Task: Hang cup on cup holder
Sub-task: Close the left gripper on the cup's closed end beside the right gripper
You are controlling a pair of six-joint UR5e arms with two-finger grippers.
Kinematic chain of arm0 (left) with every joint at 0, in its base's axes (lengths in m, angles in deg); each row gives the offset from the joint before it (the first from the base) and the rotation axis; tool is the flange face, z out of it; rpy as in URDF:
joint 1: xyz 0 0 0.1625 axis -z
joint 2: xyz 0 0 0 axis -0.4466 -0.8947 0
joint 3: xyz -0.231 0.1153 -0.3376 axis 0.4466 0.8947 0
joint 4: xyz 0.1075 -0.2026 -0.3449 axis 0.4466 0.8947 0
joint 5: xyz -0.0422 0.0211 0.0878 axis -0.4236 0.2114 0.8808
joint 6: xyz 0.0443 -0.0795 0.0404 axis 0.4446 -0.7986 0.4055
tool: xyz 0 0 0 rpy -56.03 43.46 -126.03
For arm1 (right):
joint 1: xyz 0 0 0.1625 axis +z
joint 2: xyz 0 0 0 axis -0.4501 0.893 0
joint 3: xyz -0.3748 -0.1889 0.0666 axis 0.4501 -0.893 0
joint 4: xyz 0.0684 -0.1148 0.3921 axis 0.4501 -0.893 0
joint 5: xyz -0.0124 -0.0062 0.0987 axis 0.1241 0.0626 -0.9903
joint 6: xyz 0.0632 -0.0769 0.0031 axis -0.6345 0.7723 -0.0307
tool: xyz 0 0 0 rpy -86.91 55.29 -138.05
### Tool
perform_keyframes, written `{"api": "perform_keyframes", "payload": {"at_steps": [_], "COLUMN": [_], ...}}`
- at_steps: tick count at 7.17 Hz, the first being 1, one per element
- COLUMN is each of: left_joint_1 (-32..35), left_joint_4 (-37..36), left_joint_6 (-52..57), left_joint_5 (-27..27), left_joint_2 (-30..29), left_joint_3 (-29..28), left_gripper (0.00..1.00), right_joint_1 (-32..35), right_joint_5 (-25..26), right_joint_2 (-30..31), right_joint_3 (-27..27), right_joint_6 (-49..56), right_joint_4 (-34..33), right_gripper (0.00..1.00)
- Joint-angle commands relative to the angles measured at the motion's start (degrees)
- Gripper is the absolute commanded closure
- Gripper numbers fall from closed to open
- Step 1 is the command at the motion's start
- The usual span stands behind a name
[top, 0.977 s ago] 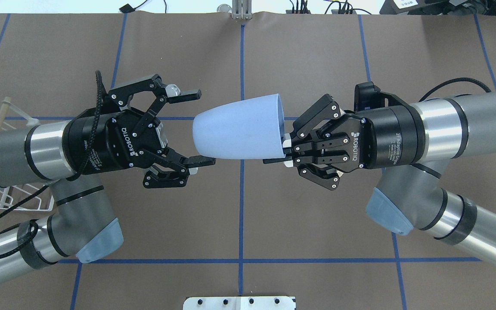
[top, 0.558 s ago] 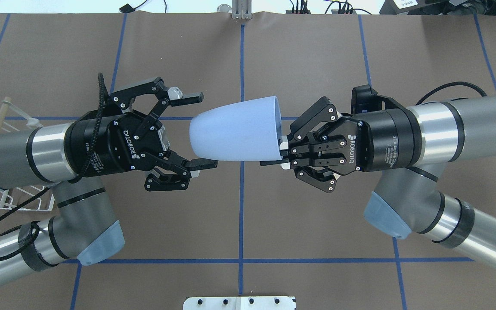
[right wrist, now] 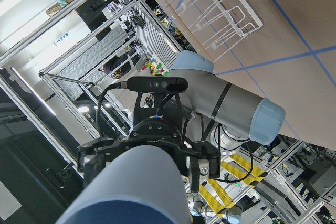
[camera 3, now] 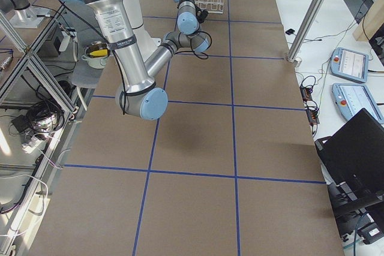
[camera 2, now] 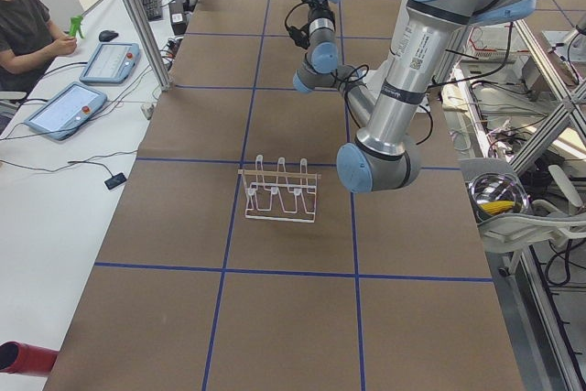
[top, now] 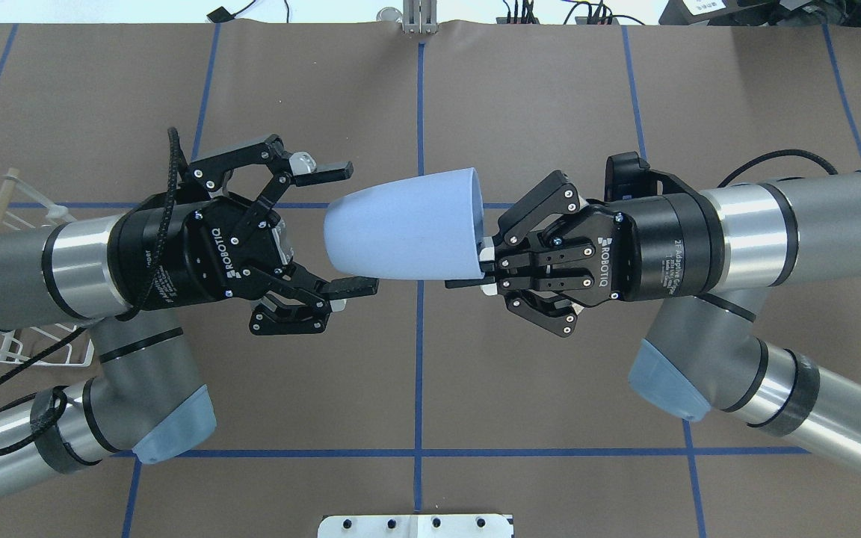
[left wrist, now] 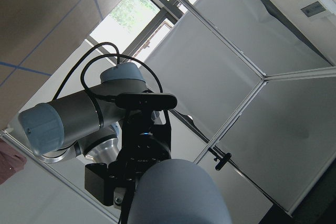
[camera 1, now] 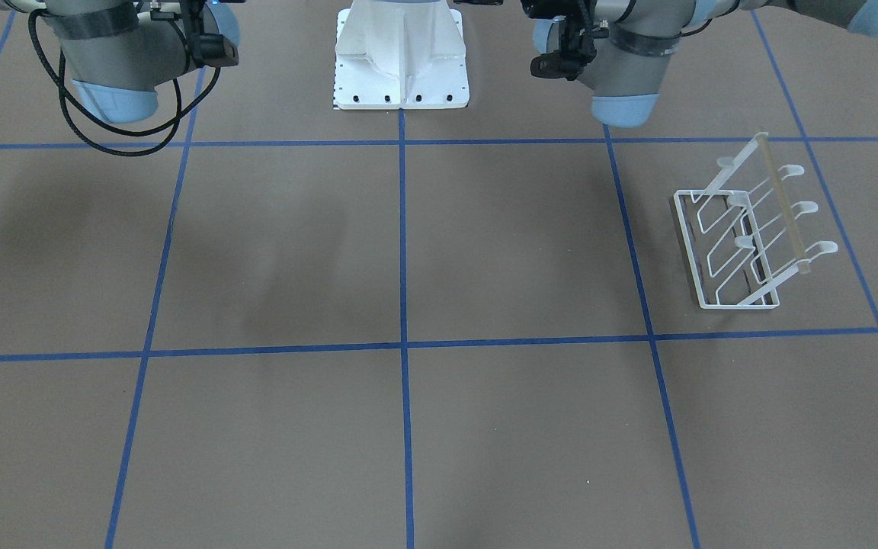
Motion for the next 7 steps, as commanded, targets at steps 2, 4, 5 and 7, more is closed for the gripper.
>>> {"api": "perform_keyframes", "payload": {"at_steps": [2,4,5,7], "left_joint_1": [-0.5,-0.5,-0.6,-0.6], "left_joint_4": [0.0,0.0,-0.2,-0.1], "left_joint_6": [0.1,0.0,-0.1,-0.2], "left_joint_5": [0.1,0.1,0.1,0.0], "left_joint_2": [0.1,0.7,0.8,1.8], "left_joint_3": [0.1,0.8,1.3,2.4], "left_gripper": [0.11,0.99,1.0,1.0], "right_joint_1": [-0.6,-0.7,-0.7,-0.3], "right_joint_5": [0.5,1.4,1.8,1.9], "right_joint_2": [-0.1,0.0,0.2,0.1], "right_joint_3": [0.0,-0.1,-0.8,-0.7], "right_joint_6": [0.1,0.4,0.7,2.5], "right_joint_4": [0.0,-0.1,0.7,0.8], "right_gripper": [1.0,0.16,0.01,0.0]}}
